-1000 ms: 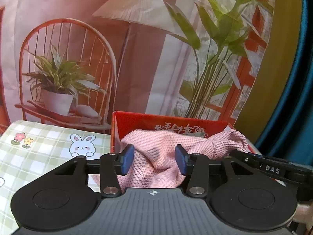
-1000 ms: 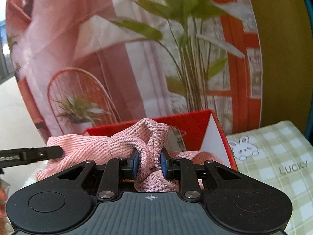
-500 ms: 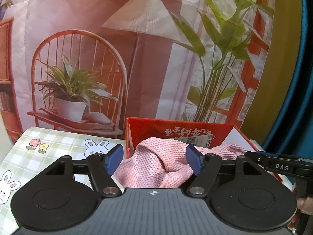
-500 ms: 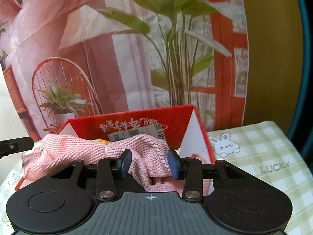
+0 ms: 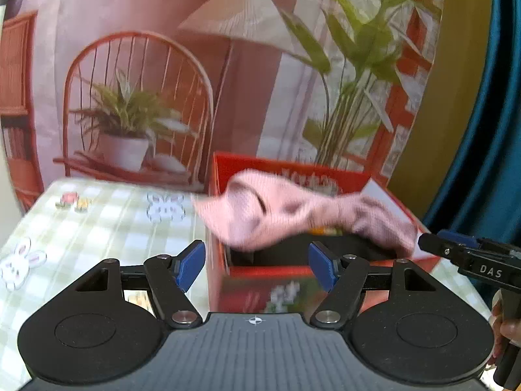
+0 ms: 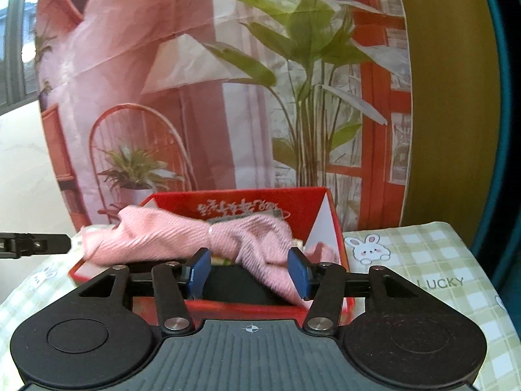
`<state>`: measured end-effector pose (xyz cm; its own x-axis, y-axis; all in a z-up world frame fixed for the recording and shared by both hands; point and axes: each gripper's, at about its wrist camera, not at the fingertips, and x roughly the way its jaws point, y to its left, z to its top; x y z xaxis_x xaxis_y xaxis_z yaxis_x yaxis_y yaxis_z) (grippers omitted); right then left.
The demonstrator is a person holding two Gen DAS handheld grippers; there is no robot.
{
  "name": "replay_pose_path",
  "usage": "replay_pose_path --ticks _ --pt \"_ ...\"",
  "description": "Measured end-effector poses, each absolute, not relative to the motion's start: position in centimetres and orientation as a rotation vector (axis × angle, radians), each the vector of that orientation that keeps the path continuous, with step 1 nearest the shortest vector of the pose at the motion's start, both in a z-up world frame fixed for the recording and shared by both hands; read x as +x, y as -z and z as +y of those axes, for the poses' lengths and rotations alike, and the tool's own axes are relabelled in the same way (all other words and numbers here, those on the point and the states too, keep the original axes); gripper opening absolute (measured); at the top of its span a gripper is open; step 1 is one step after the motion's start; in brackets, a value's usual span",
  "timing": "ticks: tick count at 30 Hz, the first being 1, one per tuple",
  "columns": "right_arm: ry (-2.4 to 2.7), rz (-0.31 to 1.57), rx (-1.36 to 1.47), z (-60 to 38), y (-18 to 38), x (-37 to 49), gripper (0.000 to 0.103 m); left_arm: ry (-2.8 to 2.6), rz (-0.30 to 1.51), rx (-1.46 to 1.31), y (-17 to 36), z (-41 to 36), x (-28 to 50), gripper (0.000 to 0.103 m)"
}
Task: Organize soft objects
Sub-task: 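Move both tools to the white satin bundle and close on it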
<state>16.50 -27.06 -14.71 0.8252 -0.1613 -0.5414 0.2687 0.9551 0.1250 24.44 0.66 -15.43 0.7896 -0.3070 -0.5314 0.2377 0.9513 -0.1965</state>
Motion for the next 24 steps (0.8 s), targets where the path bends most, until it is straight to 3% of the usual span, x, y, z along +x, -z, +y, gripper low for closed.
replay_pose_path --ticks 7,17,21,24 --pt "0.217 0.561 0.210 -25.5 16.4 13.2 0.053 0.316 0.674 -0.125 19.0 0.3 23.0 0.072" --pt "0.227 0.686 0.250 -24.1 21.4 12.1 0.069 0.337 0.779 -0.105 23.5 -1.4 23.1 0.072" --pt "0.263 0.733 0.260 -24.0 23.1 12.1 0.082 0.353 0.815 -0.125 25.0 -1.5 23.2 0.073" --pt "0.270 0.765 0.274 -24.1 24.2 11.9 0.082 0.378 0.832 -0.142 25.8 -1.6 23.3 0.072"
